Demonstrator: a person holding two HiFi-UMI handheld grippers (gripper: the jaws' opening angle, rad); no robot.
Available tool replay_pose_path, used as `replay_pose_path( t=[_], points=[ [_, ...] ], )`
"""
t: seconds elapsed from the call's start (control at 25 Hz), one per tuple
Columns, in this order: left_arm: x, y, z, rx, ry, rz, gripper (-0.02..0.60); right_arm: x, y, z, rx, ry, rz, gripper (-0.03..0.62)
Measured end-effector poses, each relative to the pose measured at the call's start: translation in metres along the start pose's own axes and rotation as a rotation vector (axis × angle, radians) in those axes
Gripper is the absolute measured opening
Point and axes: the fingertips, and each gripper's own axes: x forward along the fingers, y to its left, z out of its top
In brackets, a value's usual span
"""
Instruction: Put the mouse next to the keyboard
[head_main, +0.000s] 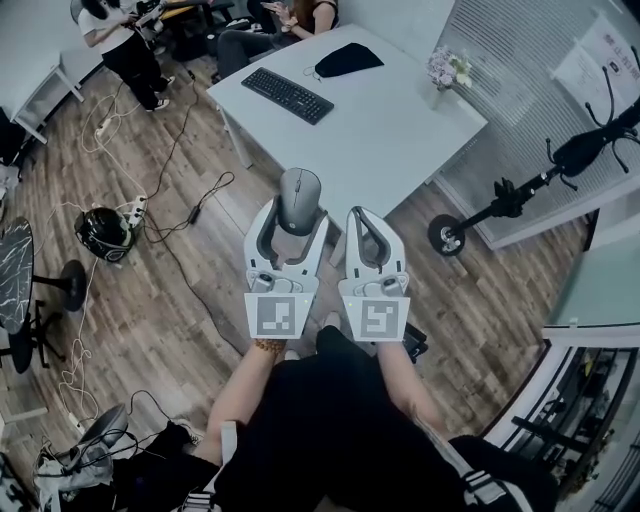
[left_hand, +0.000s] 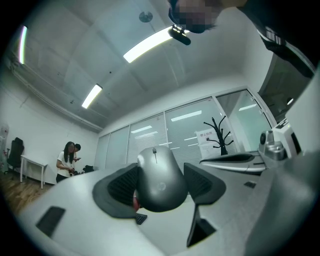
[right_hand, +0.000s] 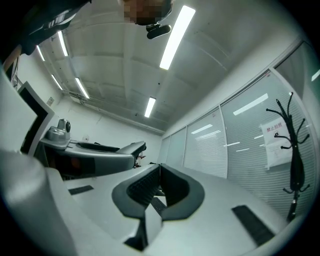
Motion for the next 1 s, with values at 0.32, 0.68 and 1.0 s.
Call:
replay_pose_path(
  t=[0.32,0.68,1.0],
  points=[
    [0.063,-0.018,-0.017,0.038,0.001,0.054,0.295,0.036,-0.058,-0.024,0.028,-0.008,0.047,-0.002],
    [0.083,-0.018,-0.03,0.055,-0.011,0.071,0.296,0.044,-0.073,-0.037,0.019,-0.013,0.067,-0.002],
    [0.108,-0.01,-0.047,0.042,-0.012,0.05,0.296,0.057,-0.088,-0.054,0.003,0.0,0.028,-0.001]
  ],
)
